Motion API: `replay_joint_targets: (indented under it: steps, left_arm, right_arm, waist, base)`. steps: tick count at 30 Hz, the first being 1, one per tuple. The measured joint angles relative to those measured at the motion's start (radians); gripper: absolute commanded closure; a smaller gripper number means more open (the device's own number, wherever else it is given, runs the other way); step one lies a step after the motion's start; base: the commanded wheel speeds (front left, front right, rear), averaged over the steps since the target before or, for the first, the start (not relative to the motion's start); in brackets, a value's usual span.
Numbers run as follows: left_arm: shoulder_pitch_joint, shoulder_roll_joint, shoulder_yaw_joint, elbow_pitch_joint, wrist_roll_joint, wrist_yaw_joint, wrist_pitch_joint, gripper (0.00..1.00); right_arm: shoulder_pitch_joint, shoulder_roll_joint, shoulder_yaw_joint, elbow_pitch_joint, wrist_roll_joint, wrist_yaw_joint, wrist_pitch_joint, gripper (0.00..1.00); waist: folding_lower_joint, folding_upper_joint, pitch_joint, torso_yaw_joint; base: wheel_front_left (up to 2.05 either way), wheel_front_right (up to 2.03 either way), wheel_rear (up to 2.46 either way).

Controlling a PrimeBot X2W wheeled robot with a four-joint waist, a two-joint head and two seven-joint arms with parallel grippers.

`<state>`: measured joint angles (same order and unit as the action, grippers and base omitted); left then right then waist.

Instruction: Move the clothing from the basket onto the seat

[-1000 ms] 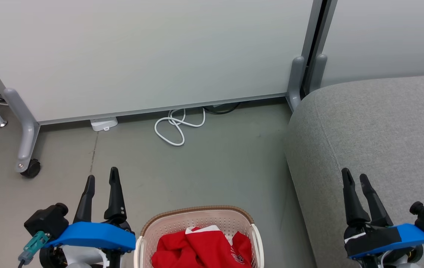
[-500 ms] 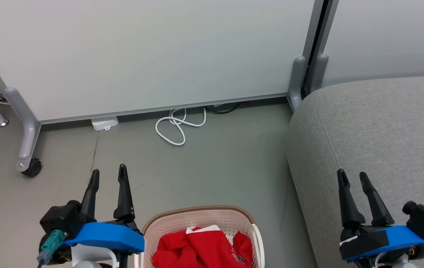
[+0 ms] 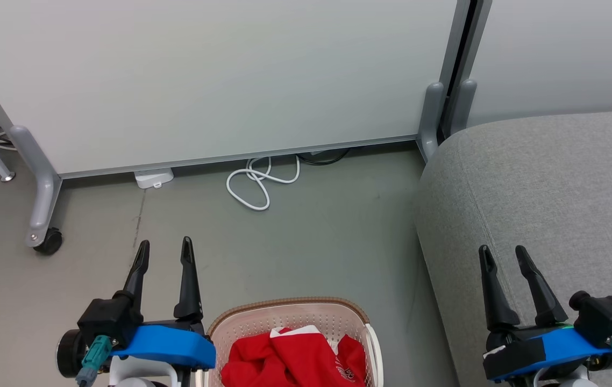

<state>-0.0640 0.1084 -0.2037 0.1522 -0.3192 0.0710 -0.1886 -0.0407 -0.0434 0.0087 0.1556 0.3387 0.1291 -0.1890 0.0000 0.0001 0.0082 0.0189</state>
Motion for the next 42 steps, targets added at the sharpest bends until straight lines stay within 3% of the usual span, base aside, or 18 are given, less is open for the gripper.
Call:
replay_joint_targets:
  steps: [7,34,42]
  left_arm:
    - [0.0,0.0,-0.007,0.0,0.042,-0.011,-0.017,0.0]
    - [0.0,-0.037,0.017,0.053,0.179,-0.119,-0.069,0.0]
    - [0.0,-0.044,0.031,0.069,0.206,-0.133,-0.073,0.0]
  right_arm:
    - [0.0,-0.001,0.008,0.0,-0.054,0.0,-0.015,0.0]
    - [0.005,-0.003,0.022,0.011,-0.226,0.0,-0.068,0.0]
    - [0.006,-0.004,0.012,0.036,-0.218,0.001,-0.074,0.0]
  waist:
    - [0.0,0.0,0.0,0.003]
    - [0.0,0.0,-0.001,0.016]
    - [0.0,0.0,0.0,0.017]
  base:
    - [0.0,0.0,0.0]
    - [0.0,0.0,0.0]
    - [0.0,0.0,0.0]
